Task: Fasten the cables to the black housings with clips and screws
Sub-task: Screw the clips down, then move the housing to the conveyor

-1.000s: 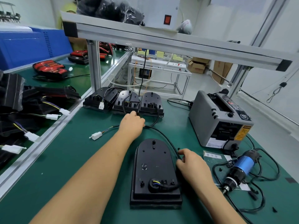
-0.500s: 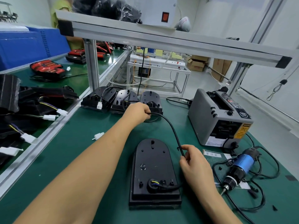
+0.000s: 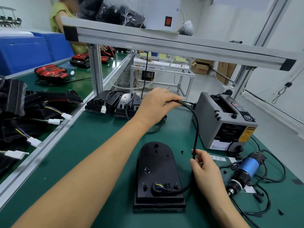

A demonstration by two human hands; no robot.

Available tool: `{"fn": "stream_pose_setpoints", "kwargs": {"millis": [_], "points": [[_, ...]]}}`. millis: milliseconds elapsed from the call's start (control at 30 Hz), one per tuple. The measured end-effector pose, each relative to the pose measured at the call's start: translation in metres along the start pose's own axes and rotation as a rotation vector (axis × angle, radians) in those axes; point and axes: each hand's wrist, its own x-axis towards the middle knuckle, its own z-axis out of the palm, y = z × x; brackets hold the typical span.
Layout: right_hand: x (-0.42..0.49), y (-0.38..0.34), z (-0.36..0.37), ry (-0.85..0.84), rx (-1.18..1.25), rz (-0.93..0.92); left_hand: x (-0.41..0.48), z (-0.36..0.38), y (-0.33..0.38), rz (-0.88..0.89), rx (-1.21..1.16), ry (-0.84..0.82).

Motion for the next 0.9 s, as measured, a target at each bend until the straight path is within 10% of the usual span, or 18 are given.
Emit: {"fn": "stream_pose_setpoints", "kwargs": {"millis": [167,433,767,900], "points": [[-0.001,-0.003,-0.001,-0.018,-0.043,0.000,-0.008,-0.005,0.012,-0.073,0.082,-0.028],[-0.017,-0.003,0.006,-0.212,-0.259,0.046,-0.089,-0.010,-0.034,-1.183,-0.701,0.137],[-0.031,-0.010,0.006,-0.286,-0.306,0.029,-0.165,-0.029,-0.031,-0.929,0.590,-0.414],[-0.030,-0.013,0.005,-0.325,-0.293,0.035,-0.175,-0.045,-0.009,-1.038,0.591,-0.530]]}}
